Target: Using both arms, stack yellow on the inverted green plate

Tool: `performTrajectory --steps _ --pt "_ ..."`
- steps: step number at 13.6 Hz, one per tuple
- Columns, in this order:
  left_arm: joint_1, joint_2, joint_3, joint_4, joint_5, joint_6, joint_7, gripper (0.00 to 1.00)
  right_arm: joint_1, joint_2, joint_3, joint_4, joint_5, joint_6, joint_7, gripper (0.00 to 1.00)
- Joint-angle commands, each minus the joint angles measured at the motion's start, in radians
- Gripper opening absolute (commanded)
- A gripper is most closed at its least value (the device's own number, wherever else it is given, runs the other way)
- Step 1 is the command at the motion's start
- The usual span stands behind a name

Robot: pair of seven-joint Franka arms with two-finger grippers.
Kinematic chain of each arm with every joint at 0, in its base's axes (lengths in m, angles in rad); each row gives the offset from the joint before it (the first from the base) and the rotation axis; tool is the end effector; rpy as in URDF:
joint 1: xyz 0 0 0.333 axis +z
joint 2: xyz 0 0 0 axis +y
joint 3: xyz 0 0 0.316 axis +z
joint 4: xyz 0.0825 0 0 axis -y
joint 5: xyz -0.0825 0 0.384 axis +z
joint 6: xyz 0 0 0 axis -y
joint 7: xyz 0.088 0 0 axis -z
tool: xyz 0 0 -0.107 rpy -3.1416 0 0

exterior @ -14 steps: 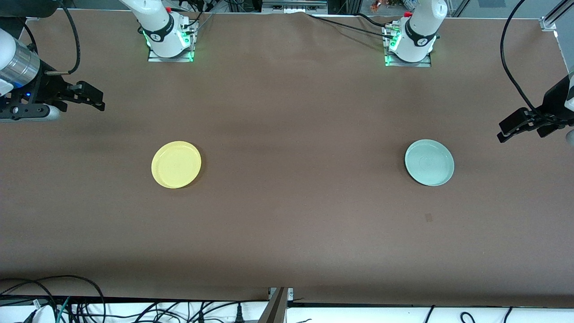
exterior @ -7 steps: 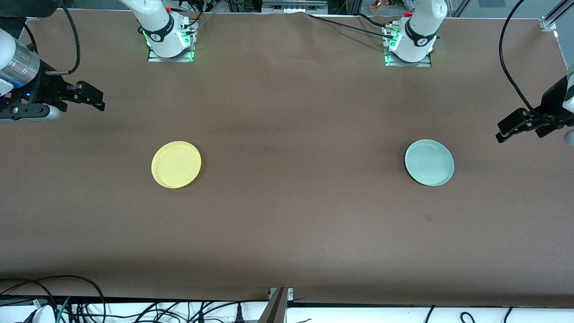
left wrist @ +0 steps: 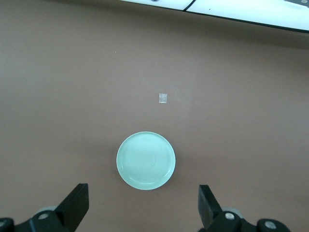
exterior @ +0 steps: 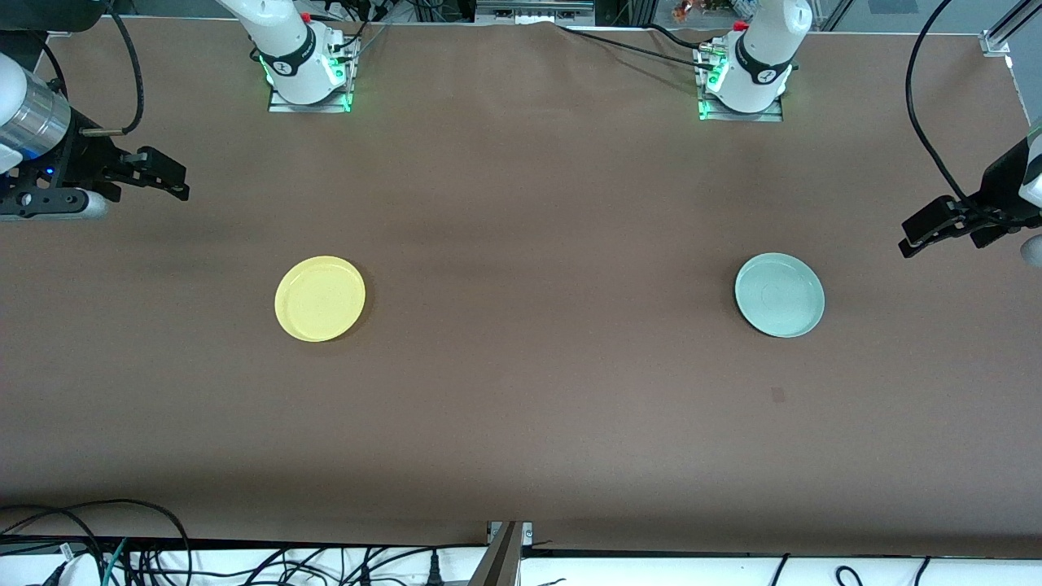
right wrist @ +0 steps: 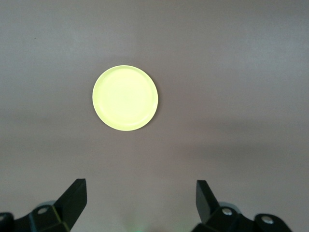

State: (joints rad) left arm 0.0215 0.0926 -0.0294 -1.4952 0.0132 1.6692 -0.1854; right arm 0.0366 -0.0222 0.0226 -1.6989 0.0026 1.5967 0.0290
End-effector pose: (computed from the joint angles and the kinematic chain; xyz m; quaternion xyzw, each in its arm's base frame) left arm 0.5931 -0.0025 0.6165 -0.9952 -0.0883 -0.0410 0.0013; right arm 0.5442 0.0326 0.5785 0.9991 0.0150 -0.0400 0.0007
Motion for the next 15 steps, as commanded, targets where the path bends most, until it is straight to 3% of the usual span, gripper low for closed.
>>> performTrajectory --steps 1,15 --pt "0.003 -0.001 -0.004 0.013 0.017 -0.028 0.003 1.0 -0.001 -0.015 0.007 0.002 0.007 -0.023 0.008 1.0" --pt "0.005 -0.007 0.003 0.015 0.01 -0.04 0.003 1.0 -0.001 -0.013 0.014 0.004 0.005 -0.023 0.008 1.0"
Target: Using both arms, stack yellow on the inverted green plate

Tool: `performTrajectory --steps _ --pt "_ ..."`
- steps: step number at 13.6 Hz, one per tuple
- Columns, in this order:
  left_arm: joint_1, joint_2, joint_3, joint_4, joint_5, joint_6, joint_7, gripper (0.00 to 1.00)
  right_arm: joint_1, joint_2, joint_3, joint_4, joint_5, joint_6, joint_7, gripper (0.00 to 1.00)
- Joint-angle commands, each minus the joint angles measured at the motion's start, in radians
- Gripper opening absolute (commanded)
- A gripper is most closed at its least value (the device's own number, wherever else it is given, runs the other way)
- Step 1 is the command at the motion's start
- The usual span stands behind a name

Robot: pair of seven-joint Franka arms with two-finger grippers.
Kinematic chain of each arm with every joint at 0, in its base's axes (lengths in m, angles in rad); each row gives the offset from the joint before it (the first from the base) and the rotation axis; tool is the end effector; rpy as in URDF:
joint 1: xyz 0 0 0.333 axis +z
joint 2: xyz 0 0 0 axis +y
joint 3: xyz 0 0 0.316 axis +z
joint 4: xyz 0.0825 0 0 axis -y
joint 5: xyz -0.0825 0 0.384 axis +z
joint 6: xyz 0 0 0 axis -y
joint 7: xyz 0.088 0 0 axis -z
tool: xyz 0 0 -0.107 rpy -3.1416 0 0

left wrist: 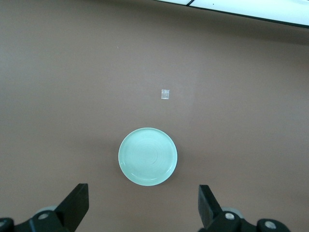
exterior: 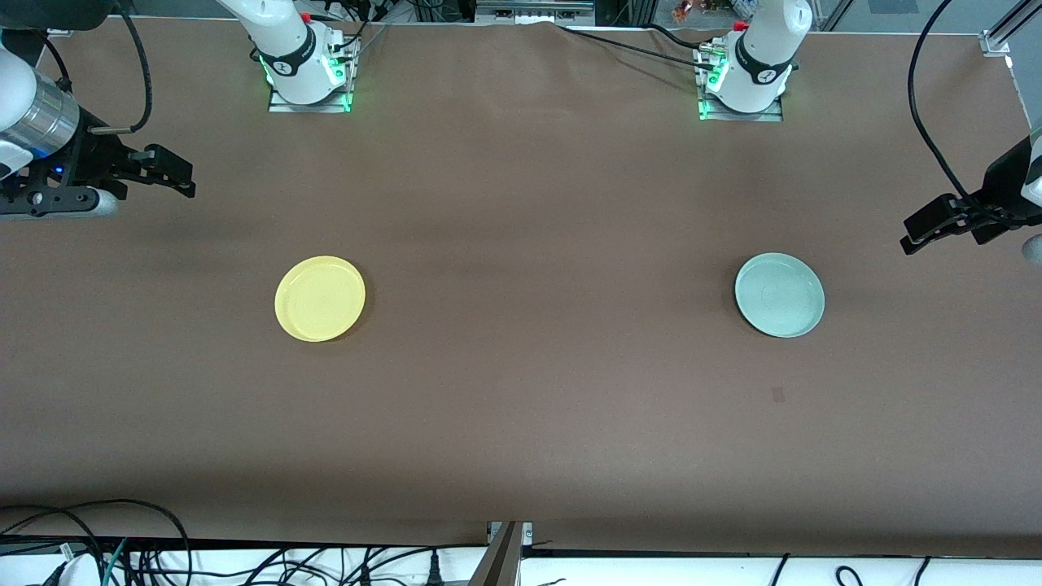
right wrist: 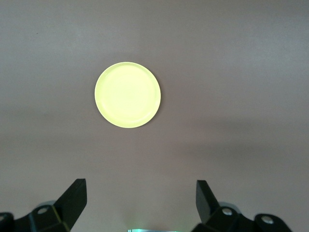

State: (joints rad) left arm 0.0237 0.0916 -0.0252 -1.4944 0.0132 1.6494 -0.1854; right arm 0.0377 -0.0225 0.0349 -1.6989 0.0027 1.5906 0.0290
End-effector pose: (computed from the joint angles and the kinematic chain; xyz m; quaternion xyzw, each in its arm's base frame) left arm 0.5909 0.0011 0.6156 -0.9953 -0.0916 -0.0321 0.0025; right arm 0.5430 0.0400 0.5782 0.9988 0.0217 -0.0429 0.0012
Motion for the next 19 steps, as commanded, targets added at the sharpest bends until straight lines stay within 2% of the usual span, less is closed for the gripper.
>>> performTrajectory --steps 1,19 --pt "0.002 -0.007 -0.001 0.014 0.01 -0.022 0.003 1.0 -0.001 -0.013 0.002 0.004 0.005 -0.017 0.008 1.0" --pt "0.005 -0.006 -0.01 0.006 0.011 -0.04 0.012 1.0 -0.002 -0.013 0.003 0.001 0.005 -0.023 0.006 1.0"
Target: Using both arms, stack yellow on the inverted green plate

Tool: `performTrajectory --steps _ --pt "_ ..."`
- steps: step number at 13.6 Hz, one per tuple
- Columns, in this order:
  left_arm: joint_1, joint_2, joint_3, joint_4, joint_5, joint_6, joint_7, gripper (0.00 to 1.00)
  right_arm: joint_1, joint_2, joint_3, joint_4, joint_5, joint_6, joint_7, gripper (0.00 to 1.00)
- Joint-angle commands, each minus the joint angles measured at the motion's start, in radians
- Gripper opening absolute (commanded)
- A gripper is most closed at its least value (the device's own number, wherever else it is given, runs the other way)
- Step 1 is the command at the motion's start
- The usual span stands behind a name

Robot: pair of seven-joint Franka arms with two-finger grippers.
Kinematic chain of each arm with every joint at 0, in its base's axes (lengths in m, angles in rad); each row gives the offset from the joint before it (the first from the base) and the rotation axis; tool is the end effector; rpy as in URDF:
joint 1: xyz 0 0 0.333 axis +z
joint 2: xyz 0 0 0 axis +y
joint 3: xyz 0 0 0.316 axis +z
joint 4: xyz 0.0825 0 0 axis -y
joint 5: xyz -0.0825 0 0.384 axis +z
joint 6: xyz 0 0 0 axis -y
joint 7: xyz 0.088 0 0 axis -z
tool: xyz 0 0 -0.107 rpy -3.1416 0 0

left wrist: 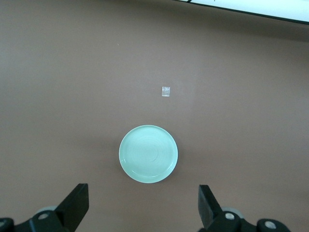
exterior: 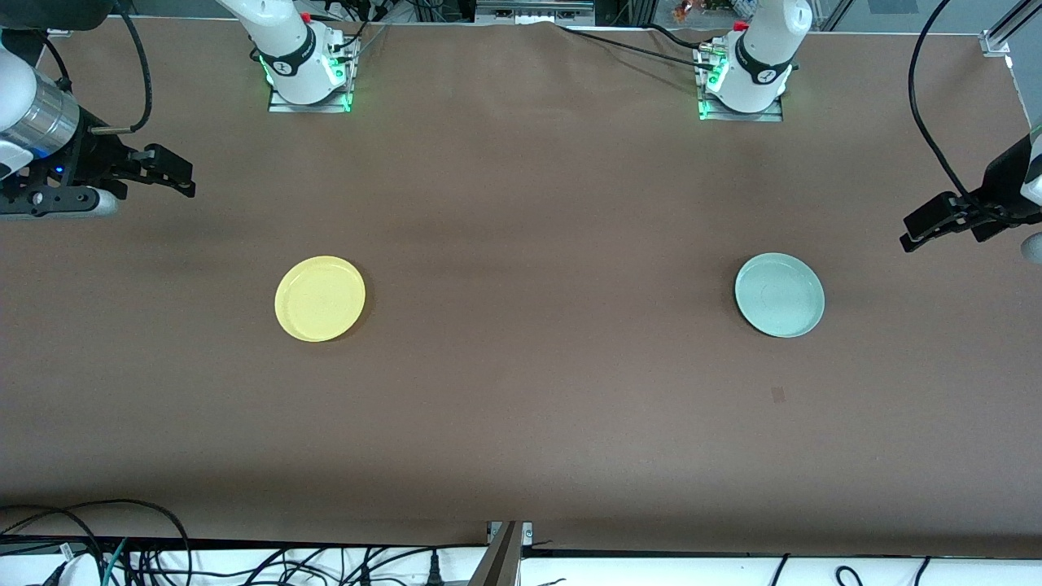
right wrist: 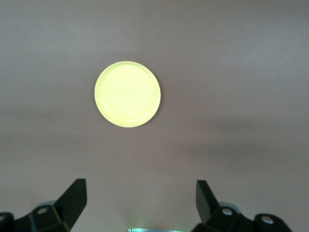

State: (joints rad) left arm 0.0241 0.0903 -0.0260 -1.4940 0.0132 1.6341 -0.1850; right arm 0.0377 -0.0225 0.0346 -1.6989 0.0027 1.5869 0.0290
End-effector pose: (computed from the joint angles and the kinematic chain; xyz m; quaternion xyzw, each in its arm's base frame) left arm 0.5890 0.0009 0.6151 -0.9955 -0.0912 -0.0253 0.0031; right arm 0.5426 0.0398 0.5779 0.9988 0.0215 -0.0447 0.0013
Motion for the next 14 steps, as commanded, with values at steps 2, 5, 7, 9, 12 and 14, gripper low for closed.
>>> performTrajectory --steps 2,5,7,9,12,14 --pt "-0.006 -0.003 -0.02 0.002 0.025 -0.046 0.05 1.0 -0.002 -0.014 0.002 0.002 0.006 -0.036 0.006 1.0" --pt "0.005 0.003 -0.019 -0.055 0.027 -0.042 0.052 1.0 -0.002 -0.011 0.001 0.002 0.006 -0.035 0.008 1.0" --pt "0.008 0.022 -0.017 -0.113 0.027 -0.033 0.053 1.0 -0.002 -0.011 0.004 0.002 0.006 -0.033 0.008 1.0" --pt "0.008 0.06 -0.015 -0.147 0.065 -0.011 0.053 1.0 -0.002 -0.011 0.004 0.002 0.008 -0.033 0.008 1.0" --pt "0.034 0.143 -0.012 -0.184 0.097 0.073 0.073 1.0 -0.002 -0.01 0.004 0.002 0.008 -0.033 0.006 1.0" --pt "0.036 0.181 -0.012 -0.212 0.116 0.119 0.098 1.0 -0.002 -0.01 0.004 0.002 0.008 -0.033 0.006 1.0"
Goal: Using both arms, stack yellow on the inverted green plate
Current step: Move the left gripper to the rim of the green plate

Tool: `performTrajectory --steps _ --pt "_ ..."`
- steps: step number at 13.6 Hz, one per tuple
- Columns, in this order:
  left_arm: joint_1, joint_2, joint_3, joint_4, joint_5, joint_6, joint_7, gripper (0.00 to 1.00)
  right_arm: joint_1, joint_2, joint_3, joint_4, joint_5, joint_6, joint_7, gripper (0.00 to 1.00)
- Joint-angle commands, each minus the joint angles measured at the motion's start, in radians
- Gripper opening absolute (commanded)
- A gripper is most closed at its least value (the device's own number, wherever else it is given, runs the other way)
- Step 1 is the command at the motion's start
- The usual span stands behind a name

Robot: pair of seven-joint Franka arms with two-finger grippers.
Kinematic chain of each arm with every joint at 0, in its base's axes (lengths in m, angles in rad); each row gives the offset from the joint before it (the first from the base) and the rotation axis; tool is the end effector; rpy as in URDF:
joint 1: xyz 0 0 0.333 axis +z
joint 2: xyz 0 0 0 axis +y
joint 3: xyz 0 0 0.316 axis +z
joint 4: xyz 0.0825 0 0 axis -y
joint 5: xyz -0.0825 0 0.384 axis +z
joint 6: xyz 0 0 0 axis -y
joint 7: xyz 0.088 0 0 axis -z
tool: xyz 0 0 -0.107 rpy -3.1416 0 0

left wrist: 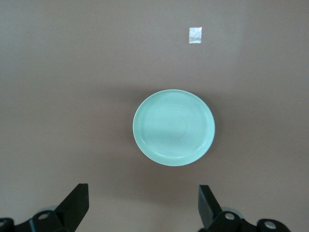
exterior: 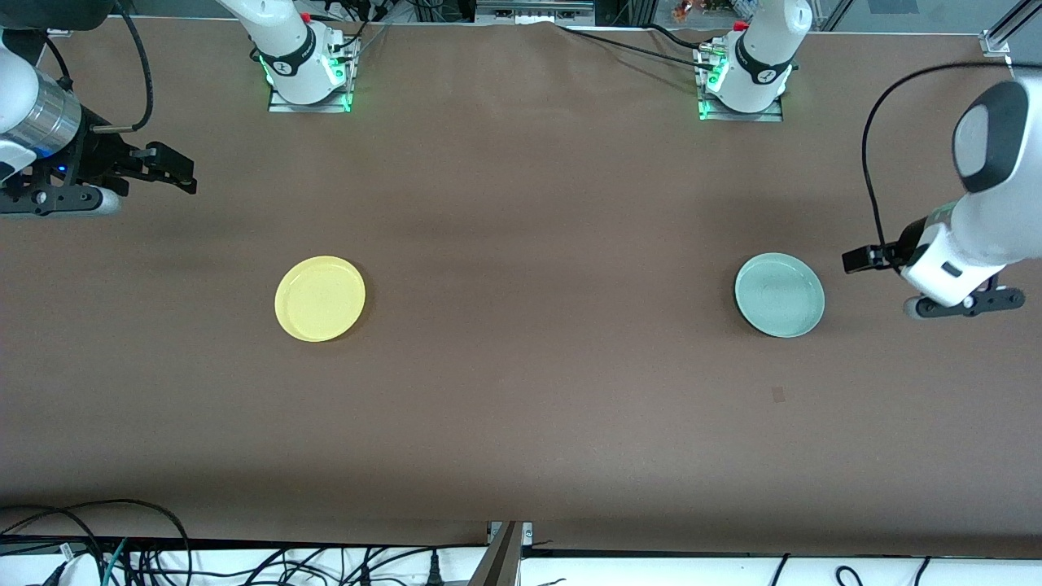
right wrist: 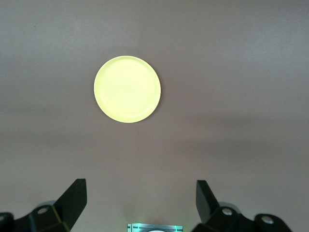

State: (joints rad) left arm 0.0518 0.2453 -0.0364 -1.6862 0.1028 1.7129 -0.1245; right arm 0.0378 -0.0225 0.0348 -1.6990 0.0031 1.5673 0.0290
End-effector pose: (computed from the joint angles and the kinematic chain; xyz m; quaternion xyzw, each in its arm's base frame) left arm 0.6078 0.0205 0.4381 -0.9914 -0.0567 0.1062 0.0512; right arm 0.5403 0.0398 0.5763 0.9983 0.0217 -0.0546 0.0016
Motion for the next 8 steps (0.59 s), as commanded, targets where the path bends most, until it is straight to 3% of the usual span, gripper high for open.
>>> performTrajectory --steps 1,5,8 --pt "0.013 0.043 -0.002 -0.03 0.026 0.062 0.037 1.0 -0.002 -0.01 0.004 0.002 0.008 -0.013 0.006 1.0" --pt "0.045 0.112 -0.002 -0.049 0.028 0.143 0.042 1.0 -0.002 -0.008 0.004 0.002 0.008 -0.015 0.006 1.0" --pt "0.062 0.117 -0.002 -0.13 0.028 0.247 0.043 1.0 -0.002 -0.011 0.004 0.002 0.008 -0.018 0.006 1.0"
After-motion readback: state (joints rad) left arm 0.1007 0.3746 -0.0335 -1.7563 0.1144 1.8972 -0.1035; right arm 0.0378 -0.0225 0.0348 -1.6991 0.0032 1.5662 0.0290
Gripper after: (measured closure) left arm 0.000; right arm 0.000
